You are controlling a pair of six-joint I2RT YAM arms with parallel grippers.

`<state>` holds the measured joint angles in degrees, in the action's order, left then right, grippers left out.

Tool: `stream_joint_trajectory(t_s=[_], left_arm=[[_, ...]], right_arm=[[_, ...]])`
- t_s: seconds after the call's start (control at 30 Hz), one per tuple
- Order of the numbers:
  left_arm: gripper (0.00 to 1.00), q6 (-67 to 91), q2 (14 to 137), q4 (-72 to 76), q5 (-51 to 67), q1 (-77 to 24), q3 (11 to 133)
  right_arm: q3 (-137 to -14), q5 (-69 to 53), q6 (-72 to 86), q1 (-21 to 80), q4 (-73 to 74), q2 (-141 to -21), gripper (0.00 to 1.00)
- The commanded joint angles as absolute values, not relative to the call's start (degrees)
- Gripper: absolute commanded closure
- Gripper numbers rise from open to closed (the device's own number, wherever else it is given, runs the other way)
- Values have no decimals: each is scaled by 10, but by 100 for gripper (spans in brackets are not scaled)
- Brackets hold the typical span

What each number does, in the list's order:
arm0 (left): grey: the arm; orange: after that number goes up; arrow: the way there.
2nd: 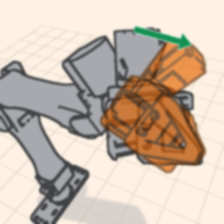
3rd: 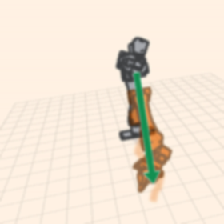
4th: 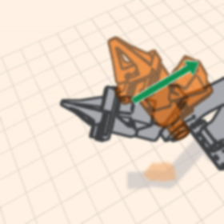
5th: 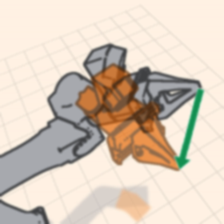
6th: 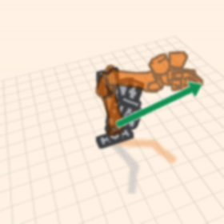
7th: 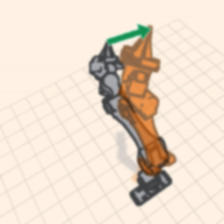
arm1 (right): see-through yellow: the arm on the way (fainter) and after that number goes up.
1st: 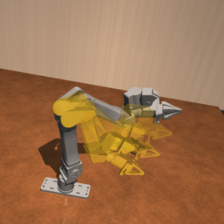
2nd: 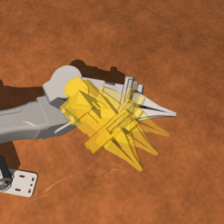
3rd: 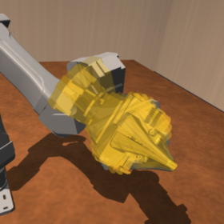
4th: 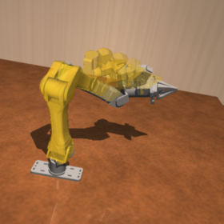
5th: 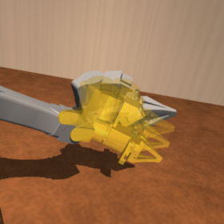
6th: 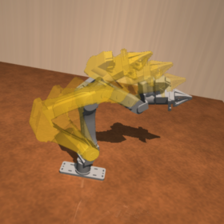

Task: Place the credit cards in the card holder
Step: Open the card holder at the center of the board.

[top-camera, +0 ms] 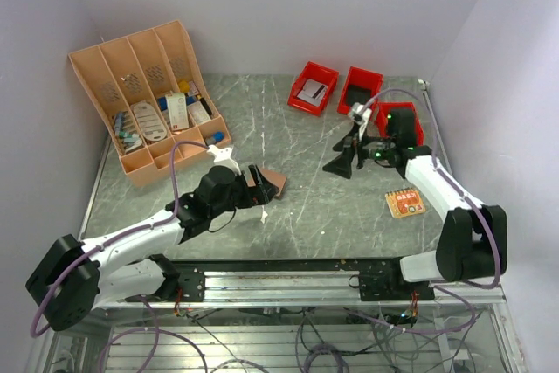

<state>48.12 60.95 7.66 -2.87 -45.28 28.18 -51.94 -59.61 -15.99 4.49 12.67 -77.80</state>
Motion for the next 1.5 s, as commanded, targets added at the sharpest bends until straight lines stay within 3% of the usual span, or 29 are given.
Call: stream_joint_trajectory(t_s=[0.0, 0.1, 0.27, 0.37, 0.7, 1.27, 1.47], left_arm=[[1, 537, 617, 81, -90, -458, 286], [4, 512, 638, 77, -115, -454, 293], [28, 400, 725, 0, -52, -400, 393], [35, 345, 787, -85, -47, -396, 476], [39, 275, 911, -251, -174, -456, 608], [50, 234, 1044, -265, -161, -460, 695], [56, 236, 1038, -262, -154, -460, 677]], right_arm=[[-512, -565, -163, 102, 91, -818, 2], [-521, -554, -141, 136, 83, -853, 4], [-545, -536, -100, 159, 85, -908, 7], [-556, -524, -88, 160, 93, -923, 9], [-589, -487, -114, 159, 136, -940, 10], [-605, -492, -135, 158, 163, -942, 13], [-600, -492, -134, 158, 158, -938, 13]])
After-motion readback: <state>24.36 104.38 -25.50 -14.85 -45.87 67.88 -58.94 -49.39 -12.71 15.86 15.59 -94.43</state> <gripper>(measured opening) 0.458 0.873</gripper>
